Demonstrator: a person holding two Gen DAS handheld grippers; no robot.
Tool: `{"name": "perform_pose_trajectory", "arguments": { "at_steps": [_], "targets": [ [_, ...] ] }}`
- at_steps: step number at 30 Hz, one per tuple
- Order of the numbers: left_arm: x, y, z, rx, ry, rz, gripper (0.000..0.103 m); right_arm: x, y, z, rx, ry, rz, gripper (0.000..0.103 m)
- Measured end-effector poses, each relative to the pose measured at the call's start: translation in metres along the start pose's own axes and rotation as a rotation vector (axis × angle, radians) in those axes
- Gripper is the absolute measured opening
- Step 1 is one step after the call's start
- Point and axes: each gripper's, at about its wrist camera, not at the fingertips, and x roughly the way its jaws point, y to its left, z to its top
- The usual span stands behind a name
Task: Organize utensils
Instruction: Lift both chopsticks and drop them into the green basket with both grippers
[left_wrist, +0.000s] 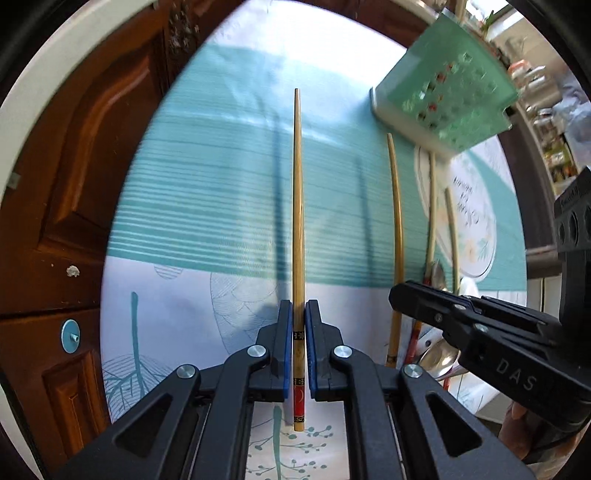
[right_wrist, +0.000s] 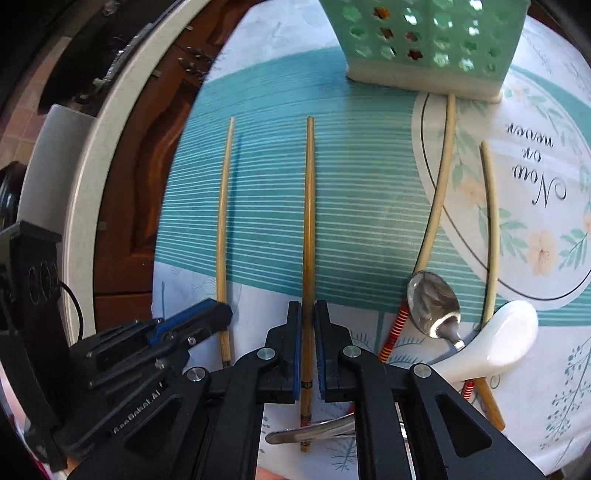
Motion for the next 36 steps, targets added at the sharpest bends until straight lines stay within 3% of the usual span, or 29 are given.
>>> {"name": "perform_pose_trajectory", "arguments": {
  "at_steps": [7, 12, 24, 29, 36],
  "targets": [
    [-0.042, -0.017, -0.004, 0.050, -0.177, 0.004, 0.004, -0.043, 0.010, -0.008, -0.115, -0.147, 0.074, 0.006],
    [-0.067, -0.031, -0.007, 0.087, -0.294, -0.008, 0.004, -0.081, 0.014, -0.015, -0.192, -0.273, 0.081, 0.006],
    [-0.110, -0.088, -0.006, 0.183, -0.482, -0.008, 0.004, -0.173, 0.000, -0.028, -0.248, -0.511, 0.095, 0.006],
    [-0.138, -0.130, 0.011, 0.285, -0.621, -0.020, 0.004, -0.222, -0.016, -0.018, -0.226, -0.604, 0.081, 0.006],
    [-0.164, -0.163, 0.064, 0.281, -0.803, -0.086, 0.004, -0.290, -0.042, 0.020, -0.138, -0.777, 0.043, 0.006]
  ]
}}
